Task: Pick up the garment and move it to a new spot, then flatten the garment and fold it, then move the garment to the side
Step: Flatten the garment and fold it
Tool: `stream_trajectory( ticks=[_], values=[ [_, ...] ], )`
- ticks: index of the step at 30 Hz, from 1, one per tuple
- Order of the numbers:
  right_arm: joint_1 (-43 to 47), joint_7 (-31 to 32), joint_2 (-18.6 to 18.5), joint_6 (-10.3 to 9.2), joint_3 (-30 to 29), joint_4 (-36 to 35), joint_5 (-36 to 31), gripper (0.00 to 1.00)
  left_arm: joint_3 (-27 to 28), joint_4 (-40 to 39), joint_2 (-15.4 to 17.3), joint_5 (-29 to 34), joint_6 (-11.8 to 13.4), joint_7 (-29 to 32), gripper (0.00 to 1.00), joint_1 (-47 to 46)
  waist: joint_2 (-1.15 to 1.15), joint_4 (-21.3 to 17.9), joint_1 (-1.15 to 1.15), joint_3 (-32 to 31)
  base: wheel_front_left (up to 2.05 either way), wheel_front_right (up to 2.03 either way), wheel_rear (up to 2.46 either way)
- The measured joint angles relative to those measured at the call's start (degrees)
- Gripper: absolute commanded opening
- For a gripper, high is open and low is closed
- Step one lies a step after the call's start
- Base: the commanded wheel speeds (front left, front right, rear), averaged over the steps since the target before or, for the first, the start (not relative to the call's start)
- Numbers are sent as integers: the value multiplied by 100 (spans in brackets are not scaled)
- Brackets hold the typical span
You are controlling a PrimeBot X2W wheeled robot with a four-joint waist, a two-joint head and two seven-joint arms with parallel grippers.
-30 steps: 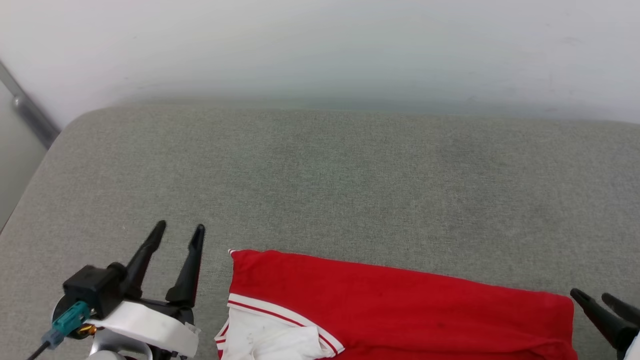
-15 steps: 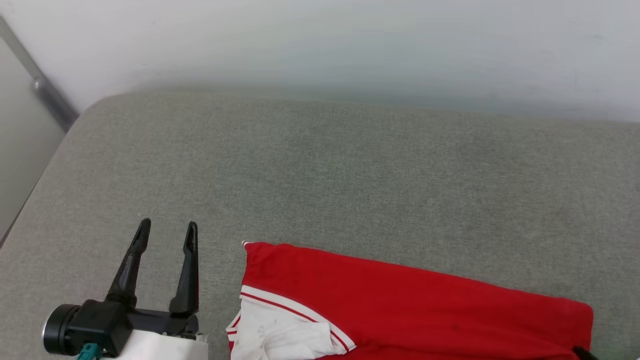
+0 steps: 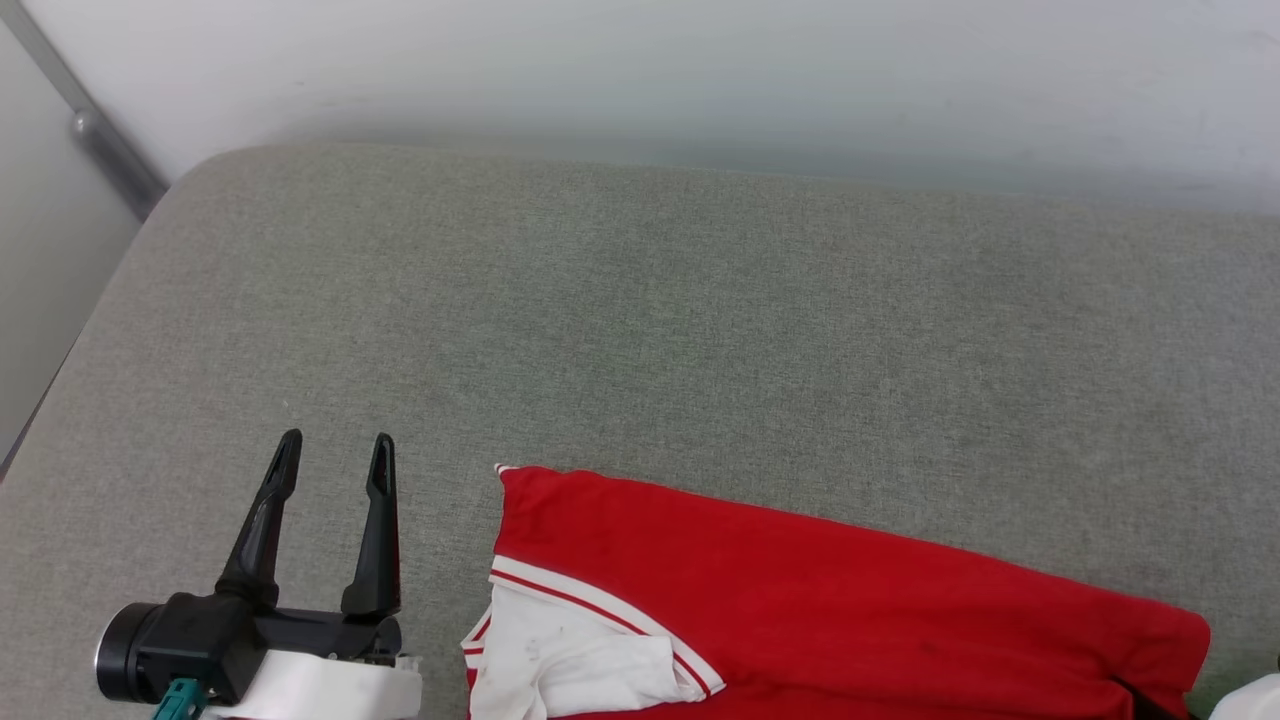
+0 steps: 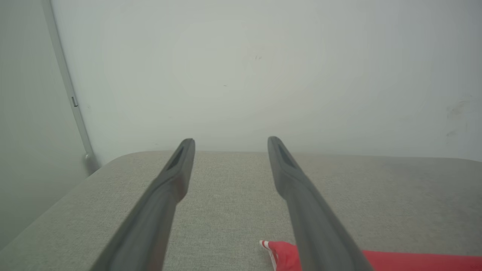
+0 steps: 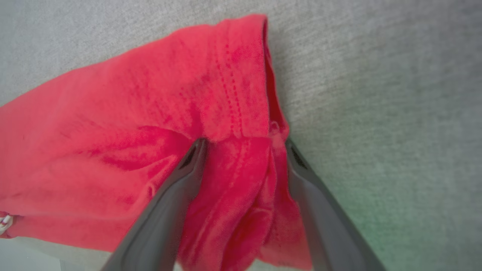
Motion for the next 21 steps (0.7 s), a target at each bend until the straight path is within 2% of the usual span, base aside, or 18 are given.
stream_trajectory(
  ticks=[3,4,5,6,8,13,17,21],
  values=[
    [-26,-112,-22,-19,131,101,26,100,57,22,-85,47,-51,0,100,-2,0,-4,0,1,0,0,0],
    [-36,-143,-45,-21,186,129,30,78,70,25,-102,59,-74,-1,100,-2,0,-6,0,4,0,0,0],
    [-38,-191,-70,-23,236,149,29,9,85,29,-114,82,-92,0,100,-3,0,-7,0,9,0,0,0],
    [-39,-259,-101,-25,307,160,30,0,92,30,-126,96,-97,-1,100,-4,0,-9,0,18,0,0,0],
    [-109,-531,-163,9,505,240,92,0,102,48,-152,145,-132,0,100,-21,0,-34,1,62,0,0,0],
    [-112,-736,-299,26,505,281,152,0,147,78,-167,155,-155,0,100,-33,0,-79,1,29,0,0,0],
    [-111,-787,-405,46,229,281,194,0,157,100,-178,191,-171,0,100,-24,0,-147,2,-25,0,0,0],
    [-75,-820,-861,24,-213,368,31,0,161,109,-199,175,-172,-1,100,-20,0,-233,2,-66,0,0,0]
  ],
)
